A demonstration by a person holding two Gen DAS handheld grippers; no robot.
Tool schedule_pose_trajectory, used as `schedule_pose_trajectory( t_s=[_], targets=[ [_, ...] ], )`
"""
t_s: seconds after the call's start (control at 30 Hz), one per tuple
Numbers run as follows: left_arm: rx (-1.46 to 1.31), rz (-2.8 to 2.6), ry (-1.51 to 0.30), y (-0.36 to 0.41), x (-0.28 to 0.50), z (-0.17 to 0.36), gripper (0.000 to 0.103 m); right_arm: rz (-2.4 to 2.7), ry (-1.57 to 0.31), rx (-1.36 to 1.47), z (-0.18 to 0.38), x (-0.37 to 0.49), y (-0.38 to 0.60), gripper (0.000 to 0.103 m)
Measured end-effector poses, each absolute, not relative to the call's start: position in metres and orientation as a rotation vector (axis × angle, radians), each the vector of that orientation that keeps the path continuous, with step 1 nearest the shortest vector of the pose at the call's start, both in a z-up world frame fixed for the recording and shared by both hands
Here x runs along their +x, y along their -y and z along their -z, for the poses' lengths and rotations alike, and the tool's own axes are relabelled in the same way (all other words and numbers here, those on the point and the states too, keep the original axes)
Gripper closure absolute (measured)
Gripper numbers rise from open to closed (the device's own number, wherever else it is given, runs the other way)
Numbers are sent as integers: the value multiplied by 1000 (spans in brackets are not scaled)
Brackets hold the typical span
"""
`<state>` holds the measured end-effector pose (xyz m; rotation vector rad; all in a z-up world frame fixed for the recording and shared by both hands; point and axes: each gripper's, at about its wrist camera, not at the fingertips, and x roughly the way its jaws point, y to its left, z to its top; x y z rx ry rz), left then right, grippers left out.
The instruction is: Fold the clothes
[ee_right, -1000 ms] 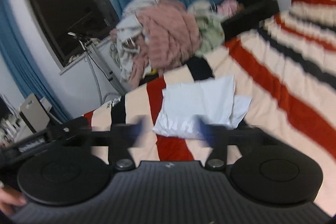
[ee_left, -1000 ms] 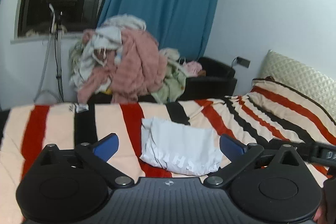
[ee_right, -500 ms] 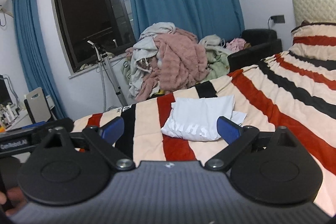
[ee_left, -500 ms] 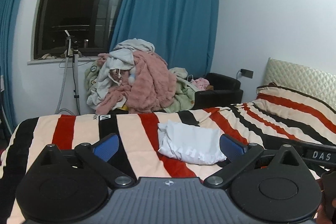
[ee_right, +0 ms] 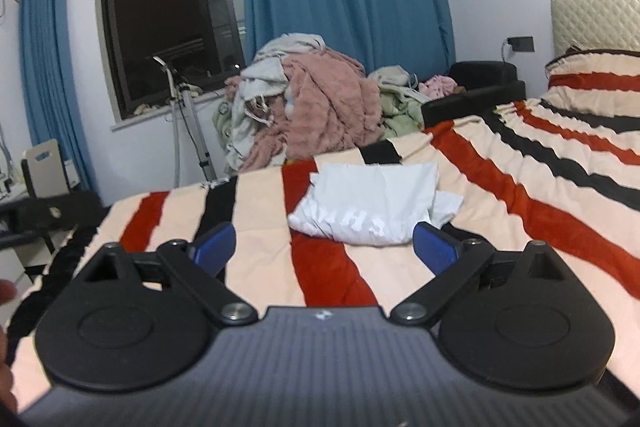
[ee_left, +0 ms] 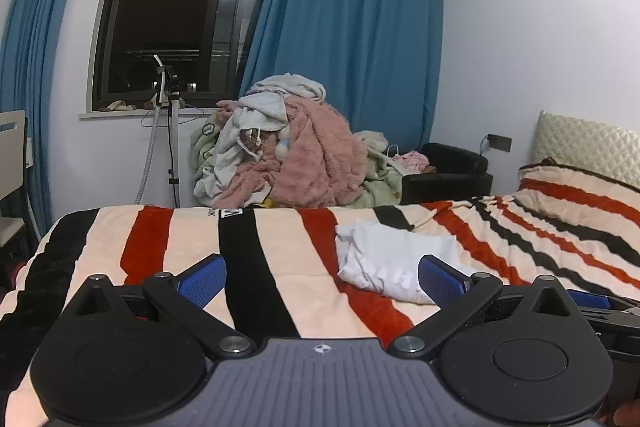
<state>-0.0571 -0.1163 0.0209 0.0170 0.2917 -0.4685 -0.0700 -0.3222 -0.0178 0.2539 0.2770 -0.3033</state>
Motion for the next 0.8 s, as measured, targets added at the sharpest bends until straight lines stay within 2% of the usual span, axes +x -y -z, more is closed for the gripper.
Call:
schedule_pose_trajectory(
  t_s=[0.8],
  targets=[
    [47, 428, -352, 123, -45, 7, 0, 374, -339, 184, 40, -55, 313, 6]
  ],
)
